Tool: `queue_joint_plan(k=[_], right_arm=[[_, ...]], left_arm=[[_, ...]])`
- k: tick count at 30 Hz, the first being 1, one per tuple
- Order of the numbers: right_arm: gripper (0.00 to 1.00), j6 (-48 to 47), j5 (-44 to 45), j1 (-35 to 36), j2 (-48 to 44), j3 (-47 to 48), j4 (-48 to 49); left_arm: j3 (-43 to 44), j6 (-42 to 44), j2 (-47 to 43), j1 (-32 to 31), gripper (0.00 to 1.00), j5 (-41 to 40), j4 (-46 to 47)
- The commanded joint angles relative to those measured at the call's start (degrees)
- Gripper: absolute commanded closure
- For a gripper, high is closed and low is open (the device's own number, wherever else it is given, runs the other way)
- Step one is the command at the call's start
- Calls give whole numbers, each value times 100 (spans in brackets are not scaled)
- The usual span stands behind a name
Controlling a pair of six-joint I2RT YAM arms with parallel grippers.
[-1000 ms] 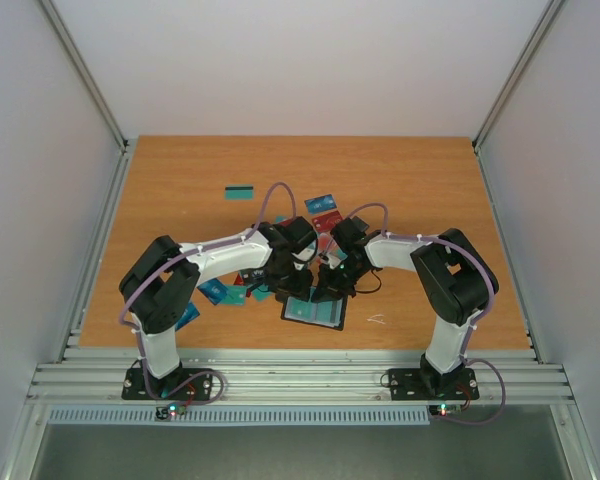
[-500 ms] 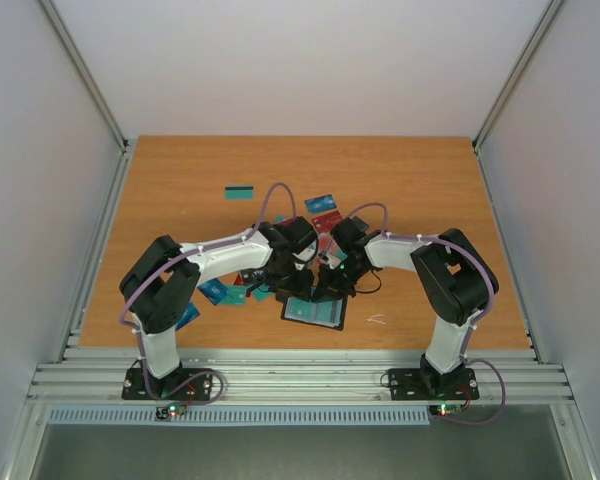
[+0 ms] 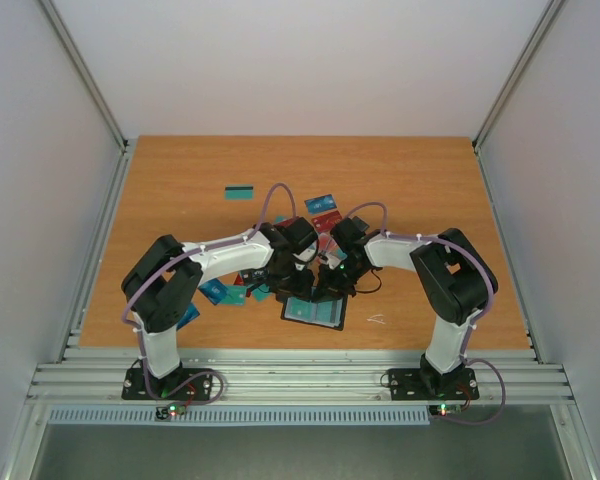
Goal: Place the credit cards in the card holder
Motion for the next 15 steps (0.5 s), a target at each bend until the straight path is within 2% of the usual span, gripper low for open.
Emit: queue_joint_plan(k=[1, 15], right_arm=[[99, -146, 252, 73, 290, -72, -335], [99, -353, 242, 68, 356, 21, -419]], left_arm=[[-54, -96, 87, -42, 45, -69, 146], [133, -138, 282, -44, 46, 210, 263]])
